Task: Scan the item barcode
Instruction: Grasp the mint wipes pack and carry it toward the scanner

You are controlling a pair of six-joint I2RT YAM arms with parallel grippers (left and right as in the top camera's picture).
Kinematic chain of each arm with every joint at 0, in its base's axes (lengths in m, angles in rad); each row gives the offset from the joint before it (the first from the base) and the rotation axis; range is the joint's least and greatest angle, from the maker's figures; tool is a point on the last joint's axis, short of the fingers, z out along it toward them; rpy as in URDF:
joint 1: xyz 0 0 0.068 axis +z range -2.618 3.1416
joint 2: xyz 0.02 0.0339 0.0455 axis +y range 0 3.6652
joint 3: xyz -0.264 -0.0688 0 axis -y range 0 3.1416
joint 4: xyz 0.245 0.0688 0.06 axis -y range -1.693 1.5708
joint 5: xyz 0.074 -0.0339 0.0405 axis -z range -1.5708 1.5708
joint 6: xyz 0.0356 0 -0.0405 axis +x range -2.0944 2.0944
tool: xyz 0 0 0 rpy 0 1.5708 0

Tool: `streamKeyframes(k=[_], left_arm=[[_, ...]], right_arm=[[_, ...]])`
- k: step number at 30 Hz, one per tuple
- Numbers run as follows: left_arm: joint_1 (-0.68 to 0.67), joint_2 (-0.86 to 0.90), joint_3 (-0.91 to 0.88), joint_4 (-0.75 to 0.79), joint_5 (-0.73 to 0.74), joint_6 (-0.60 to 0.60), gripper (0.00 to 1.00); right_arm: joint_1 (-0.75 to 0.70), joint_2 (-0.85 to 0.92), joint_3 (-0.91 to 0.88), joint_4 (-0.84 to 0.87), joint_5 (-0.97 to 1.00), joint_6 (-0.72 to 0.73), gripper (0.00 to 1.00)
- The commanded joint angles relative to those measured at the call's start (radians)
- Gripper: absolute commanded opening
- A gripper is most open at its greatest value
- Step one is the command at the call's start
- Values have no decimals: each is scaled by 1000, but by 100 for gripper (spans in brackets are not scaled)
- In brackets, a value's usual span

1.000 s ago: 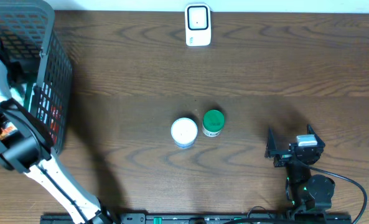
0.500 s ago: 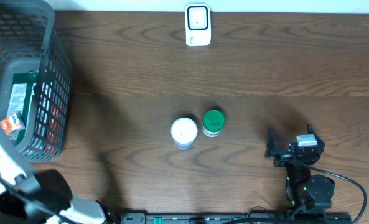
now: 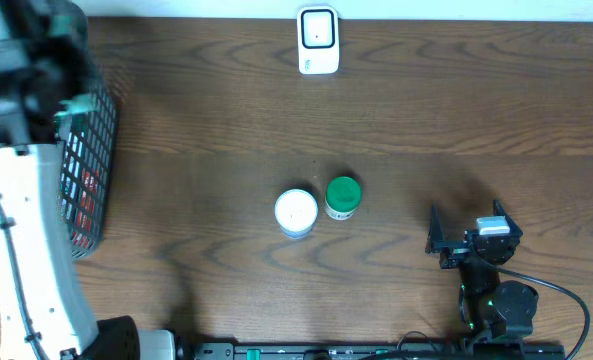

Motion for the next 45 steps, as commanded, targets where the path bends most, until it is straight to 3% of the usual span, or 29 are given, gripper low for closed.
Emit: streamKeyframes(k=[1, 7, 13, 23, 26, 28, 29, 31, 32, 39, 41, 42, 45], left_arm=[[-124, 5, -14, -27, 16, -55, 7], [-330, 52, -171, -12, 16, -130, 8], [-504, 158, -394, 141, 14, -137, 8], [-600, 402, -472, 312, -29, -152, 9], [-607, 444, -472, 318, -25, -152, 17], [-607, 456, -472, 317, 2, -151, 52], [-607, 457, -472, 317, 20, -151, 63], [-606, 451, -470, 319, 51, -151, 75], [-606, 446, -466, 320, 55, -151, 76], [-603, 344, -443, 320, 53, -151, 73], [-602, 319, -443, 319, 53, -151, 59], [-602, 312, -443, 318, 53, -151, 44], [-602, 318, -447, 315, 53, -151, 19]], right_arm=[[0, -2, -1, -5, 2, 11, 99], [0, -2, -1, -5, 2, 11, 99], [0, -2, -1, -5, 2, 11, 99], [0, -2, -1, -5, 2, 11, 99], [0, -2, -1, -4, 2, 11, 99], [0, -2, -1, -5, 2, 11, 99], [0, -2, -1, -5, 2, 11, 99], [0, -2, -1, -5, 2, 11, 99], [0, -2, -1, -5, 2, 11, 99], [0, -2, -1, -5, 2, 11, 99], [0, -2, -1, -5, 2, 11, 99], [0, -2, -1, -5, 2, 11, 99], [0, -2, -1, -4, 2, 11, 99]])
